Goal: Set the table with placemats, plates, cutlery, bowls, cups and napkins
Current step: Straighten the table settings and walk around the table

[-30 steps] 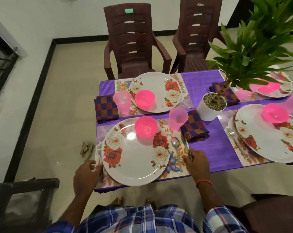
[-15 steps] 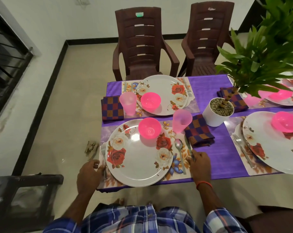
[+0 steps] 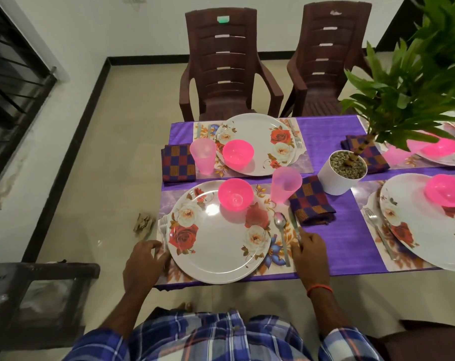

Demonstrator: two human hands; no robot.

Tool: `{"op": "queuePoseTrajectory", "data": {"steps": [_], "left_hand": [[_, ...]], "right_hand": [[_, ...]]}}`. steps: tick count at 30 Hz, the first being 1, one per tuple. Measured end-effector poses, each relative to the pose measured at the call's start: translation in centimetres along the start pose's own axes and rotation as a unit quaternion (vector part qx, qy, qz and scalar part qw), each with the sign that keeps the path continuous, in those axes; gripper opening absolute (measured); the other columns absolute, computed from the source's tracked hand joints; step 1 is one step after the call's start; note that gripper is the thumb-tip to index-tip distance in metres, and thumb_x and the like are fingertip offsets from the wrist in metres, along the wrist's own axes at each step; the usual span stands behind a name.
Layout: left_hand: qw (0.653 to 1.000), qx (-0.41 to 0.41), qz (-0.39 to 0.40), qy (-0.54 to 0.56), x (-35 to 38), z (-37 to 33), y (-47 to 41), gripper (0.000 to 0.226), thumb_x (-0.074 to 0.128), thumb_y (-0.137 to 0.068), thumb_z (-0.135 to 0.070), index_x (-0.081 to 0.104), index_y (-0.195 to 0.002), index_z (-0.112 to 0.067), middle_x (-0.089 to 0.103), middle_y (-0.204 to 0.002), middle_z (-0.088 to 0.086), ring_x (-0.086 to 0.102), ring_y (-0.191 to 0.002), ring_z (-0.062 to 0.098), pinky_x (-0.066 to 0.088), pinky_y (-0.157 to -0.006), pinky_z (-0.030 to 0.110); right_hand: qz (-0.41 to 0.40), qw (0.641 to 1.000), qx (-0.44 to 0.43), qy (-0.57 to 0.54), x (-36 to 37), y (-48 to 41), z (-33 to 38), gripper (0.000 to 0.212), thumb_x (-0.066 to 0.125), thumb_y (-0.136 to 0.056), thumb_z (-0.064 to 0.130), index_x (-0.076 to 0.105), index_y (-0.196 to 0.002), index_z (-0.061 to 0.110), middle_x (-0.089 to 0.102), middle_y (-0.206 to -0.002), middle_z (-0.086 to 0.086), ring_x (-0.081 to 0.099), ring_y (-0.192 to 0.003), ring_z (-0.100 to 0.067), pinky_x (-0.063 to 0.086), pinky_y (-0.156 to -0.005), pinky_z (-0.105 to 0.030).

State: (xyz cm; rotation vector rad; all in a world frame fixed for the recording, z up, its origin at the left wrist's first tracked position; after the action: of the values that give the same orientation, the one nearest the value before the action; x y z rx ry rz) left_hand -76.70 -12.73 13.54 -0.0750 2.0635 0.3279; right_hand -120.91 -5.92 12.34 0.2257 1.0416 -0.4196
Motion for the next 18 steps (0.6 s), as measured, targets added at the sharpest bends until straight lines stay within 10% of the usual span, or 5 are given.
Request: {"op": "queuePoseTrajectory", "data": {"steps": [18], "left_hand": [[0.999,0.024,0.020,-0.033,-0.1,0.2,-0.1,0.043,0.075,-0.086,-0.050,0.066,-0.121,-0.026,0.062,-0.131,-0.002,0.064,-0.106,0.018,0.054,-0.086,0.038]], "right_hand": [[0.062,0.996,-0.066,-0.004,2.2,0.4,3.2,0.023,0.071,-0.086,-0.002,0.069,-0.110,0.000,0.068,-0.104,-0.017,0.060,-0.093,-0.022,0.044,-0.081,-0.026]]}}
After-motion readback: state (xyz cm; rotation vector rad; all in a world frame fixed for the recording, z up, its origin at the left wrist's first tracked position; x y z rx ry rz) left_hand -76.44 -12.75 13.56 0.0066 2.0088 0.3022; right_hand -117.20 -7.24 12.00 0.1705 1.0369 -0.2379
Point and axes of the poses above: each hand's wrist, its own y-axis away from the middle knuckle, its own x-axis out of the palm, z = x × y, the point moved 5 cm from there along -y, towards the middle knuckle
